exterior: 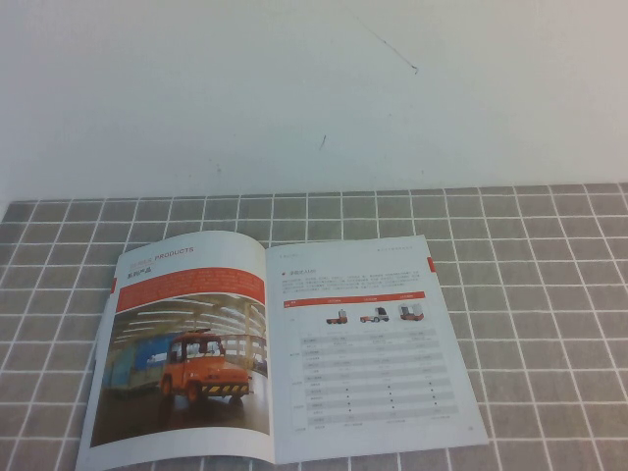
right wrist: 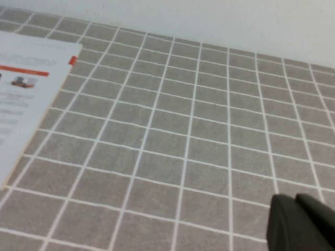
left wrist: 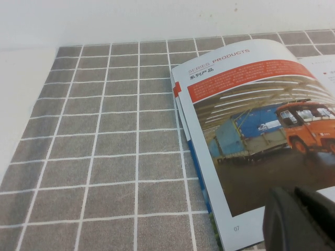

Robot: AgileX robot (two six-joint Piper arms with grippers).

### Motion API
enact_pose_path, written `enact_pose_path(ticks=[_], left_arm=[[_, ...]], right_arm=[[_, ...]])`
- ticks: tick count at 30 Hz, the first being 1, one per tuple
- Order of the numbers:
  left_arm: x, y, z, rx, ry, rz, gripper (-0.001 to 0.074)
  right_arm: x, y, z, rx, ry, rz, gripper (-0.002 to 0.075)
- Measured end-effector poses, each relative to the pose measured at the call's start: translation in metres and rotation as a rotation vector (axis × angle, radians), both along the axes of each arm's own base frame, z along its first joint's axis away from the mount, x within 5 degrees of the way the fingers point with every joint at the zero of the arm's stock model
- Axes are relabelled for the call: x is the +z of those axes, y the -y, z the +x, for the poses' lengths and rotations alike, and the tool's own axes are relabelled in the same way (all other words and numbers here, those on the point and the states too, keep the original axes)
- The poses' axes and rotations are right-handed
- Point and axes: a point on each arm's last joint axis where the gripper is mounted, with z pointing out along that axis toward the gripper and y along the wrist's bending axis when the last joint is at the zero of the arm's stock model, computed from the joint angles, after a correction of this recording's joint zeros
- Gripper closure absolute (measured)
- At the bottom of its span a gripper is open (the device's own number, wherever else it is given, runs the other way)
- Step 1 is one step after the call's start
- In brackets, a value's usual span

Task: Close book
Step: 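Close the open booklet and leave it lying on the table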

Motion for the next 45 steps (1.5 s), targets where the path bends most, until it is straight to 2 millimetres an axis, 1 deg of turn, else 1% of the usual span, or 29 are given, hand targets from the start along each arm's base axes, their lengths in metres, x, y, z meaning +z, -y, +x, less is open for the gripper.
enact_pose_path(ticks=[5,10,13,16,20,24,28,32,35,37,40,42,45], left_arm=[[0.004,0.000,0.002,-0.001,0.066,-0.001,0.0738],[0.022,0.001,0.004,-0.003,0.259,-0.019,0.0738],[0.031,0.001,0.003,-0.005,0.366,-0.029,0.0738],[0.039,0.001,0.002,-0.006,0.447,-0.037,0.0738],[0.044,0.001,0.001,-0.007,0.510,-0.043,0.0738],[0.048,0.001,0.001,-0.007,0.545,-0.046,0.0738],[0.051,0.001,-0.001,-0.008,0.586,-0.050,0.0738],[0.052,0.001,-0.001,-0.008,0.589,-0.059,0.0738],[0.054,0.000,-0.001,-0.004,0.608,-0.125,0.0738],[0.055,-0.001,-0.002,0.001,0.623,-0.173,0.0738],[0.057,-0.001,-0.002,0.005,0.635,-0.215,0.0738],[0.058,-0.002,-0.003,0.006,0.645,-0.232,0.0738],[0.057,-0.003,-0.002,0.019,0.629,-0.283,0.0738]], right_arm=[[0.001,0.003,0.000,0.000,0.016,-0.118,0.0729],[0.003,0.004,0.002,0.004,0.055,-0.142,0.0729],[0.009,0.003,0.003,0.010,0.130,-0.143,0.0729],[0.021,0.001,0.005,0.019,0.258,-0.133,0.0729],[0.042,-0.002,0.004,0.037,0.493,-0.106,0.0729],[0.061,-0.005,-0.001,0.059,0.708,-0.010,0.0729],[0.073,-0.006,-0.007,0.077,0.844,0.063,0.0729],[0.073,-0.006,-0.007,0.076,0.850,0.086,0.0729],[0.072,-0.005,-0.006,0.070,0.828,0.141,0.0729],[0.070,-0.005,-0.005,0.063,0.805,0.160,0.0729],[0.066,-0.004,-0.003,0.047,0.721,0.162,0.0729],[0.069,-0.003,-0.002,0.036,0.674,0.161,0.0729],[0.081,-0.002,-0.005,0.021,0.621,0.145,0.0729]])
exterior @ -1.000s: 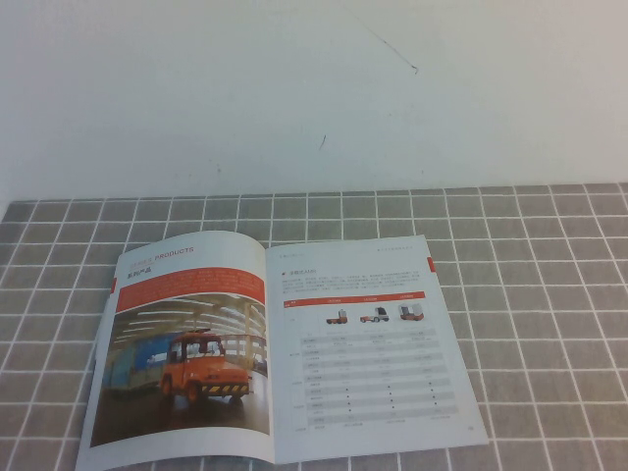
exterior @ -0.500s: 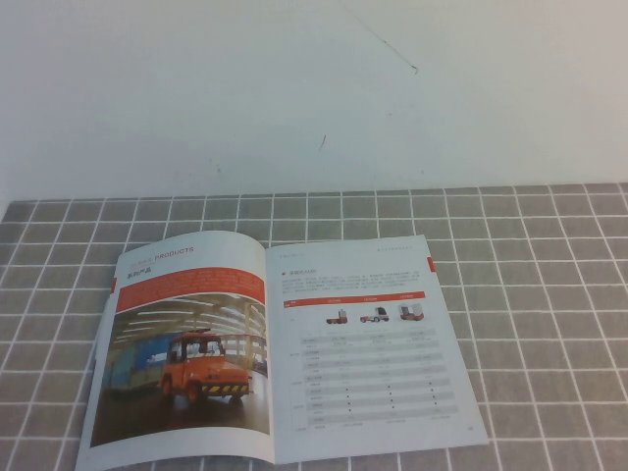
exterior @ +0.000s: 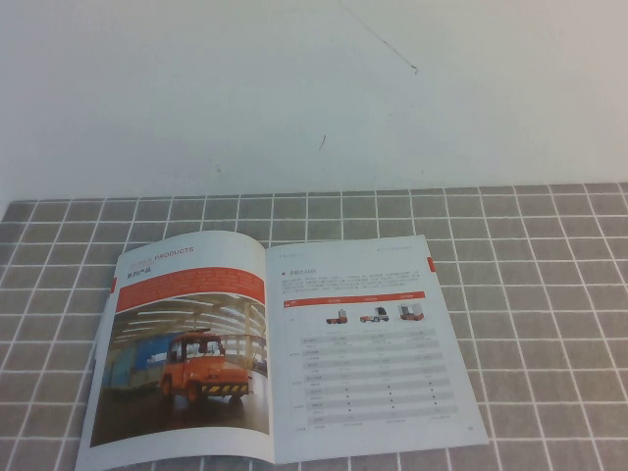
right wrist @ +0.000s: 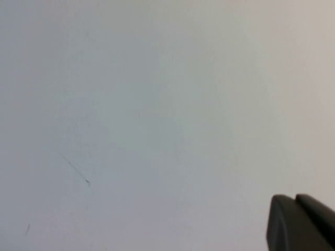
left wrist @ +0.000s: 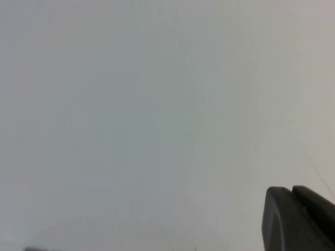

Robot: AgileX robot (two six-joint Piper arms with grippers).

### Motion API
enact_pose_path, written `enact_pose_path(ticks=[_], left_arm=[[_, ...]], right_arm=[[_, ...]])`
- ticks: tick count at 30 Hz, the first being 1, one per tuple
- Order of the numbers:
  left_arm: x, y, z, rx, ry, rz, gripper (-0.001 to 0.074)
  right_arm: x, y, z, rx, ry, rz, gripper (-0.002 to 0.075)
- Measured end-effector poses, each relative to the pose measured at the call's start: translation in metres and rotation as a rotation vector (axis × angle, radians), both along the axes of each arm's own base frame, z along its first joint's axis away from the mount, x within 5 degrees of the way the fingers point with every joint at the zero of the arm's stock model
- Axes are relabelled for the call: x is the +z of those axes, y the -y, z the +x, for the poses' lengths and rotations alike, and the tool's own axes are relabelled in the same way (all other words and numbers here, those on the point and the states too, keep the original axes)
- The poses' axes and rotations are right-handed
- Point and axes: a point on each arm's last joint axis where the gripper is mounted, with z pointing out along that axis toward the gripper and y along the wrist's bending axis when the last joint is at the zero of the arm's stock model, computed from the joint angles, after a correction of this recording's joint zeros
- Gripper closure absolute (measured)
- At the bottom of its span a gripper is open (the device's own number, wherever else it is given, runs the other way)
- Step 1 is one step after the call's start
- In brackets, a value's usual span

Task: Close book
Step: 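Close the open booklet and leave it lying on the table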

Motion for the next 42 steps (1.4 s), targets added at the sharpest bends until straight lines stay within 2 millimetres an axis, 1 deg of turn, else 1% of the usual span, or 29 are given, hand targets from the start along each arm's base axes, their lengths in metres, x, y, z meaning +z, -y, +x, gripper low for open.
enact_pose_path(ticks=[3,6,9,11,13,16,17,19,22,26,28,31,32,34,37,39,40,42], left_arm=[[0.002,0.001,0.001,-0.013,-0.078,-0.014,0.0738],[0.022,0.002,-0.002,-0.012,-0.102,0.034,0.0738],[0.046,0.004,0.001,-0.017,-0.177,0.099,0.0738],[0.057,0.006,0.009,-0.029,-0.289,0.156,0.0738],[0.063,0.008,0.022,-0.040,-0.397,0.213,0.0738],[0.071,0.010,0.044,-0.044,-0.483,0.262,0.0738],[0.072,0.011,0.052,-0.042,-0.498,0.271,0.0738],[0.071,0.012,0.067,-0.039,-0.526,0.281,0.0738],[0.066,0.014,0.092,-0.050,-0.625,0.291,0.0738],[0.057,0.019,0.125,-0.090,-0.820,0.309,0.0738],[0.053,0.021,0.141,-0.110,-0.910,0.316,0.0738],[0.043,0.024,0.165,-0.138,-1.039,0.326,0.0738],[0.038,0.025,0.172,-0.145,-1.081,0.331,0.0738],[0.028,0.026,0.182,-0.154,-1.142,0.347,0.0738],[0.011,0.025,0.193,-0.154,-1.213,0.392,0.0738],[0.002,0.024,0.197,-0.146,-1.251,0.404,0.0738],[-0.002,0.024,0.199,-0.143,-1.266,0.411,0.0738],[-0.006,0.023,0.201,-0.137,-1.282,0.423,0.0738]], right_arm=[[0.013,0.001,-0.004,-0.013,-0.068,-0.004,0.0729],[0.028,0.003,-0.004,-0.026,-0.161,-0.010,0.0729],[0.044,0.003,0.006,-0.034,-0.291,-0.014,0.0729],[0.053,0.002,0.019,-0.035,-0.395,-0.013,0.0729],[0.063,0.000,0.036,-0.031,-0.499,-0.030,0.0729],[0.074,-0.004,0.065,-0.007,-0.630,-0.099,0.0729],[0.078,-0.005,0.074,0.004,-0.657,-0.120,0.0729],[0.082,-0.009,0.098,0.041,-0.737,-0.172,0.0729],[0.079,-0.018,0.137,0.122,-0.862,-0.240,0.0729],[0.067,-0.032,0.189,0.285,-1.007,-0.318,0.0729],[0.054,-0.042,0.218,0.408,-1.083,-0.336,0.0729],[0.025,-0.060,0.259,0.581,-1.176,-0.329,0.0729],[0.017,-0.067,0.268,0.620,-1.197,-0.336,0.0729],[-0.006,-0.087,0.287,0.692,-1.243,-0.368,0.0729],[-0.035,-0.122,0.302,0.774,-1.293,-0.437,0.0729],[-0.047,-0.142,0.307,0.812,-1.312,-0.480,0.0729],[-0.052,-0.150,0.308,0.824,-1.321,-0.491,0.0729],[-0.061,-0.161,0.310,0.833,-1.337,-0.491,0.0729]])
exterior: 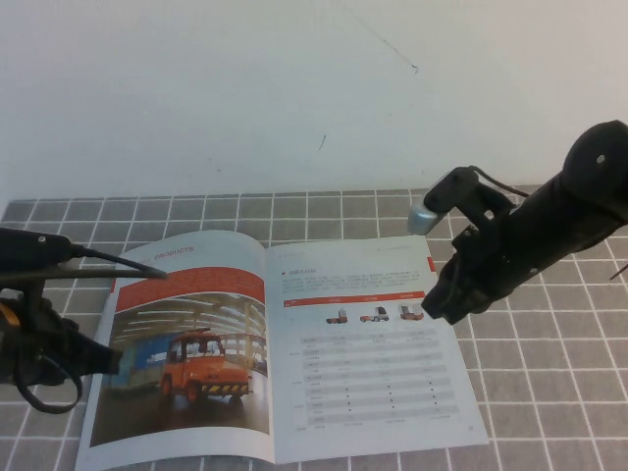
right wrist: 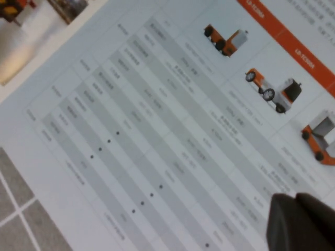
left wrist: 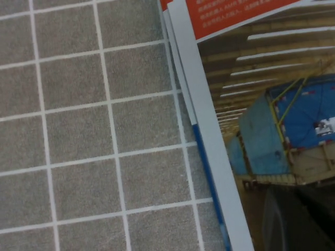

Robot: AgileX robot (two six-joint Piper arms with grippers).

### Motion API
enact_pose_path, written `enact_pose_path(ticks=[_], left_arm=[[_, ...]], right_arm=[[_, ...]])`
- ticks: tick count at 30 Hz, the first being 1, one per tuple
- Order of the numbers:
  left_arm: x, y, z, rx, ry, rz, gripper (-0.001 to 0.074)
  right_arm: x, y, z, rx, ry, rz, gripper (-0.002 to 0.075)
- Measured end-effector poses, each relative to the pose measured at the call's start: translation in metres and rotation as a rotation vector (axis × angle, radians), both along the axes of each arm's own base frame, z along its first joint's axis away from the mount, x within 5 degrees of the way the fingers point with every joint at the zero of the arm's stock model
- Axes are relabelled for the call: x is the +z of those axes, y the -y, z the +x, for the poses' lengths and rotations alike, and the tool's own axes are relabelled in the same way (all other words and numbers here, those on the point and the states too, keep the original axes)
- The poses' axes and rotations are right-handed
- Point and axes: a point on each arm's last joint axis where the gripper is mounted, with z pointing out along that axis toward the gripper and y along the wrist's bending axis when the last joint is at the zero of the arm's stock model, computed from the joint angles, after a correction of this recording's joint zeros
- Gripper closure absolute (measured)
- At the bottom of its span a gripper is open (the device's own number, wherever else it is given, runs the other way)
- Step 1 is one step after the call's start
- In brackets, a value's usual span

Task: Close book
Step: 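Close the open booklet and leave it lying on the table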

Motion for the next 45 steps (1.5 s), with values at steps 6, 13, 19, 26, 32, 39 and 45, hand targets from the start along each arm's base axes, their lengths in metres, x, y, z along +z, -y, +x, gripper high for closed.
enact_pose_path(ticks=[6,13,19,26,32,39,45], left_arm=[[-0.006,-0.004,0.004,0.024,-0.019,0.047,0.0738],[-0.038,-0.005,0.016,0.071,-0.115,0.052,0.0738],[-0.048,-0.004,0.024,0.079,-0.106,0.048,0.0738],[-0.056,-0.005,0.031,0.075,-0.093,0.065,0.0738],[-0.067,-0.005,0.034,0.095,-0.121,0.060,0.0738],[-0.067,-0.009,0.036,0.144,-0.096,0.086,0.0738],[-0.065,-0.013,0.038,0.189,-0.075,0.096,0.0738]], right_arm=[[-0.019,-0.005,0.007,-0.023,-0.018,-0.018,0.0729],[-0.041,-0.006,0.009,-0.022,-0.066,-0.039,0.0729],[-0.046,-0.006,0.011,-0.031,-0.054,-0.046,0.0729],[-0.060,-0.004,0.012,-0.007,-0.068,-0.090,0.0729],[-0.062,-0.003,0.012,0.012,-0.063,-0.115,0.0729],[-0.062,-0.003,0.012,0.010,-0.072,-0.116,0.0729],[-0.062,-0.003,0.011,0.019,-0.083,-0.119,0.0729]])
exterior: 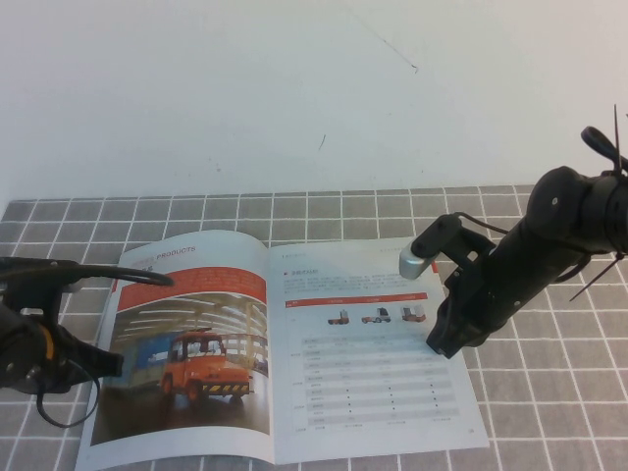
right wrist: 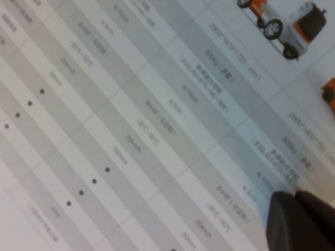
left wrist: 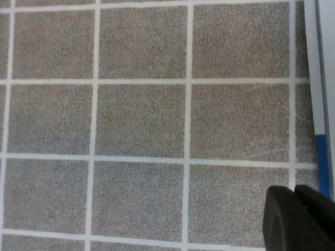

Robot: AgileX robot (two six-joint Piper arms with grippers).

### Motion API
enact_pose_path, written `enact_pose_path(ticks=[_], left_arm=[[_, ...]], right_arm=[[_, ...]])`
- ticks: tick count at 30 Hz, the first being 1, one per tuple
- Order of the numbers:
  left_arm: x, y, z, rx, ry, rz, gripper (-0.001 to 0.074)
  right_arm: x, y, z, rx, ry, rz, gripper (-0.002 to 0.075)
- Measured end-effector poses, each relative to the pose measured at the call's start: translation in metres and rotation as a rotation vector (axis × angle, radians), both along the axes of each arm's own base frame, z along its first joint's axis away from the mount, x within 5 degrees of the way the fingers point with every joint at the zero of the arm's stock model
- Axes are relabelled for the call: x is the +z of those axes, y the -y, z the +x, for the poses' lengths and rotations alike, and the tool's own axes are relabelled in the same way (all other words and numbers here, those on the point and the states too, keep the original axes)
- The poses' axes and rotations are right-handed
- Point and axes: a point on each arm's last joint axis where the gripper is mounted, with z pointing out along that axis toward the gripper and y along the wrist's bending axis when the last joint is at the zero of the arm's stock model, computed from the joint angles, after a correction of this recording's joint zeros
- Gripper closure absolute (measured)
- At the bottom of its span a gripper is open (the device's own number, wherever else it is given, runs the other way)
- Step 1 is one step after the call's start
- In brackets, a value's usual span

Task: Close book
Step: 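Close the open booklet and leave it lying on the table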

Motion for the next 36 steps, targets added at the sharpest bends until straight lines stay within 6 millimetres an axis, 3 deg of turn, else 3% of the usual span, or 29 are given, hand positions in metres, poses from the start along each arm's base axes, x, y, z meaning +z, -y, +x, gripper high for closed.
enact_pose_path(ticks=[15,25,32,36], left_arm=[[-0.001,0.003,0.001,0.074,0.014,-0.085,0.0738],[-0.019,0.005,0.002,0.131,-0.051,-0.125,0.0738],[-0.020,0.006,0.002,0.167,-0.055,-0.157,0.0738],[-0.020,0.018,0.002,0.144,-0.058,-0.184,0.0738]], right_arm=[[0.000,0.000,-0.002,-0.013,-0.025,0.001,0.0729],[0.000,0.000,-0.002,-0.014,-0.025,0.001,0.0729],[0.000,0.000,-0.001,-0.016,-0.022,0.001,0.0729],[0.000,0.000,-0.001,-0.020,-0.023,0.004,0.0729]])
